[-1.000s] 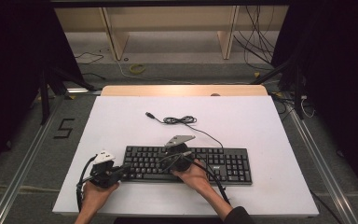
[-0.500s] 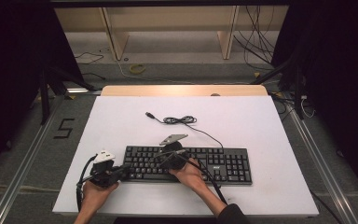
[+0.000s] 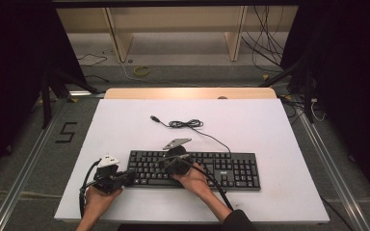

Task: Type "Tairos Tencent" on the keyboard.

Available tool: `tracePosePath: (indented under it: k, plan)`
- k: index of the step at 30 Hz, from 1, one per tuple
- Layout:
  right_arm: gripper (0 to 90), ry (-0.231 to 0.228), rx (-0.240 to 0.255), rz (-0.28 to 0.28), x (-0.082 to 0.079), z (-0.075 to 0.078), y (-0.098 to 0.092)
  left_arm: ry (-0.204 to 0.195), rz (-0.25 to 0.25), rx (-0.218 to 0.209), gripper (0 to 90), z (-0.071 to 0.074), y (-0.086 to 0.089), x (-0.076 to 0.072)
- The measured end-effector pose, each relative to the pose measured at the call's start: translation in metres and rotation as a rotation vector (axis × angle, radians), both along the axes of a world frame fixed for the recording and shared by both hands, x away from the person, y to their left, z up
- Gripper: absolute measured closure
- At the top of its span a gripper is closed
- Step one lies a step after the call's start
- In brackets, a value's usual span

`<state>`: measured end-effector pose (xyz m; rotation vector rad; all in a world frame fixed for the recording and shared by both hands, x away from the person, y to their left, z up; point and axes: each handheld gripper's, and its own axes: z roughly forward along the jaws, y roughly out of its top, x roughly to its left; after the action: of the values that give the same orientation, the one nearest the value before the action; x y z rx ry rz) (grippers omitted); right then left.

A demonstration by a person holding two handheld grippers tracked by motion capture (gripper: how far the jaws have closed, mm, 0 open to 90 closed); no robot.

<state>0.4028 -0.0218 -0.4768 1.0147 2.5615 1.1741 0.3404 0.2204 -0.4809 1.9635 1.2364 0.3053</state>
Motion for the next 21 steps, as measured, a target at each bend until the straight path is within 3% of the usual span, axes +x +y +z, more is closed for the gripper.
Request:
tracePosePath:
  k: [14, 21]
  plan:
    - [90.0, 0.002, -0.017, -0.005, -0.0013, -0.0026, 0.0021, 0.011, 0.002, 0.014, 89.3, -0.0018, -0.0024, 0.0006]
    - [90.0, 0.022, 0.007, -0.012, -0.0003, -0.0017, -0.0001, 0.01, -0.008, 0.011, 88.9, -0.0004, -0.0036, -0.0002]
